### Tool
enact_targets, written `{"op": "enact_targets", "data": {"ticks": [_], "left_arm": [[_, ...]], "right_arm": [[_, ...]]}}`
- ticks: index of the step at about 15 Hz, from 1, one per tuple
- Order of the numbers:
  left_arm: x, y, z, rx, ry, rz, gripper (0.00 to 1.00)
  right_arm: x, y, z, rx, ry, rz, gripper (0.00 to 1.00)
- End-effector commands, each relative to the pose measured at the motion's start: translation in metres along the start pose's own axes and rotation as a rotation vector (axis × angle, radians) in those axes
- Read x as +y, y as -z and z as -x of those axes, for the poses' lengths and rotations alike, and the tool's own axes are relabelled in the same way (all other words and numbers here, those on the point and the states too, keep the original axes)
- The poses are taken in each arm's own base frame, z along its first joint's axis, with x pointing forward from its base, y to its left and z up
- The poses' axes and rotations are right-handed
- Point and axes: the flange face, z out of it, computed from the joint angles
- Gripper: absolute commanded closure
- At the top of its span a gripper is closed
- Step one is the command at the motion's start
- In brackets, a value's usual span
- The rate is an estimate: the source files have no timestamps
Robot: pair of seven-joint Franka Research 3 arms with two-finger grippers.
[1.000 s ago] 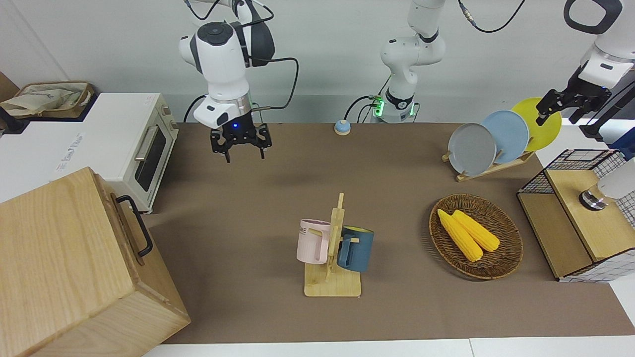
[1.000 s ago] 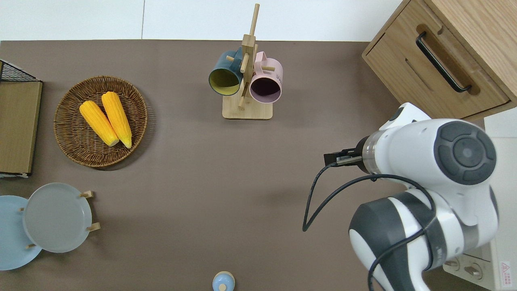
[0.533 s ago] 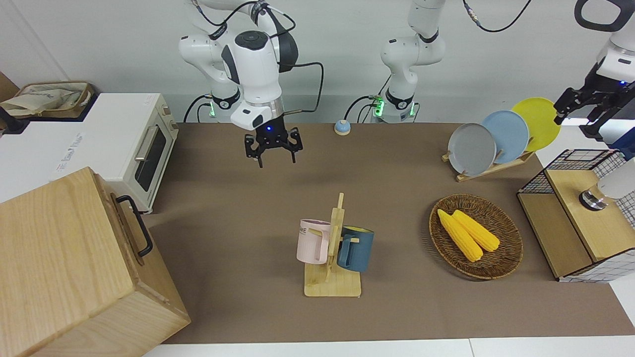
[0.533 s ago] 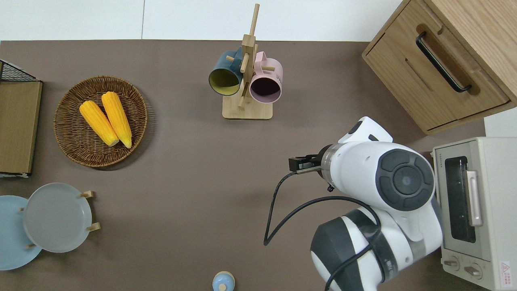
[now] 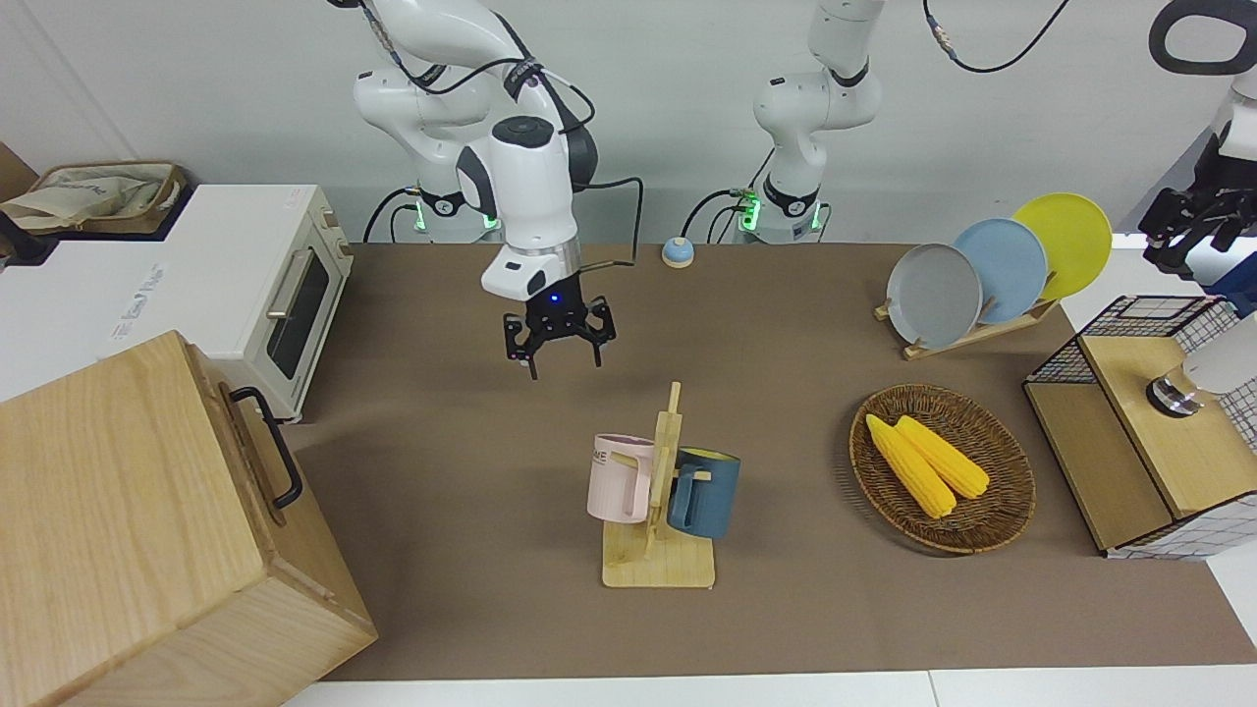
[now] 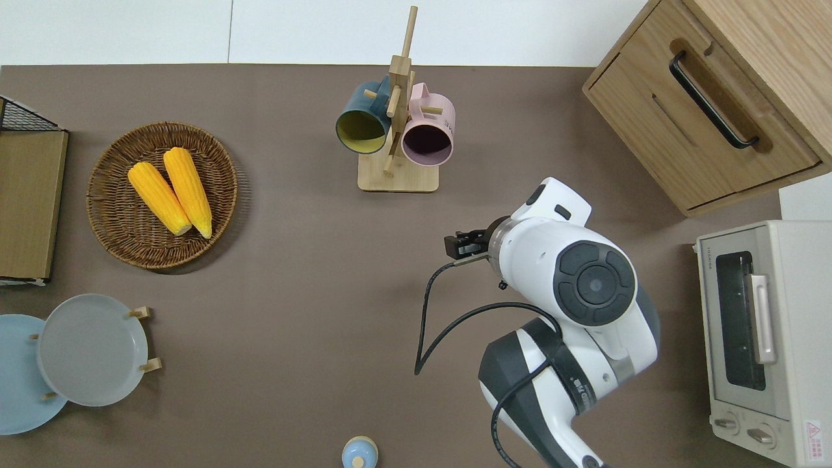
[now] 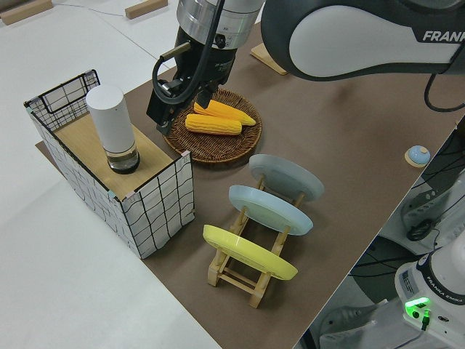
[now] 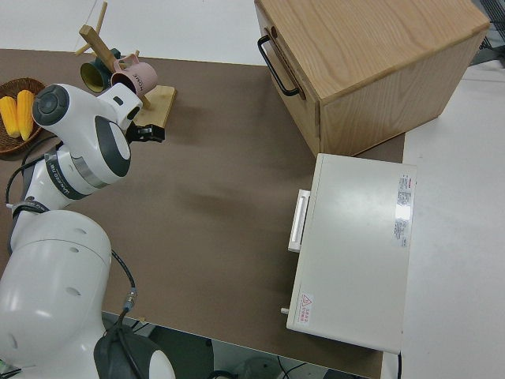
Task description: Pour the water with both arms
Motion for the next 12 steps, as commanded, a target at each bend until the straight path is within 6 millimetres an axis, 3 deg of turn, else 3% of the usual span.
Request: {"op": "enact_targets", "data": {"ticks": [1, 4, 6, 8, 10, 12], "left_arm": [[-0.032, -0.018, 0.006, 0.070, -0.016, 0.045, 0.00], [-0.049, -0.040, 0.012, 0.119, -0.006, 0.072, 0.00], [-0.051, -0.059, 0.015, 0.169, -0.013, 0.076, 0.00], [-0.051, -0.079, 0.016, 0.209, 0.017, 0.073, 0.00], [-0.047, -0.085, 0.010, 0.250, 0.038, 0.088, 0.00], [-0.048, -0.087, 0.009, 0.288, 0.038, 0.111, 0.00]], "right_arm": [[-0.010, -0.017, -0.029, 0.051, 0.020, 0.021, 0.015], [-0.015, -0.029, -0.040, 0.120, 0.077, 0.034, 0.015], [-0.011, -0.028, -0.043, 0.142, 0.107, 0.060, 0.015], [-0.010, -0.024, -0.061, 0.169, 0.092, 0.048, 0.017], [-0.012, -0.019, -0.081, 0.197, 0.086, 0.040, 0.017], [-0.014, -0.018, -0.088, 0.210, 0.086, 0.040, 0.017]]}}
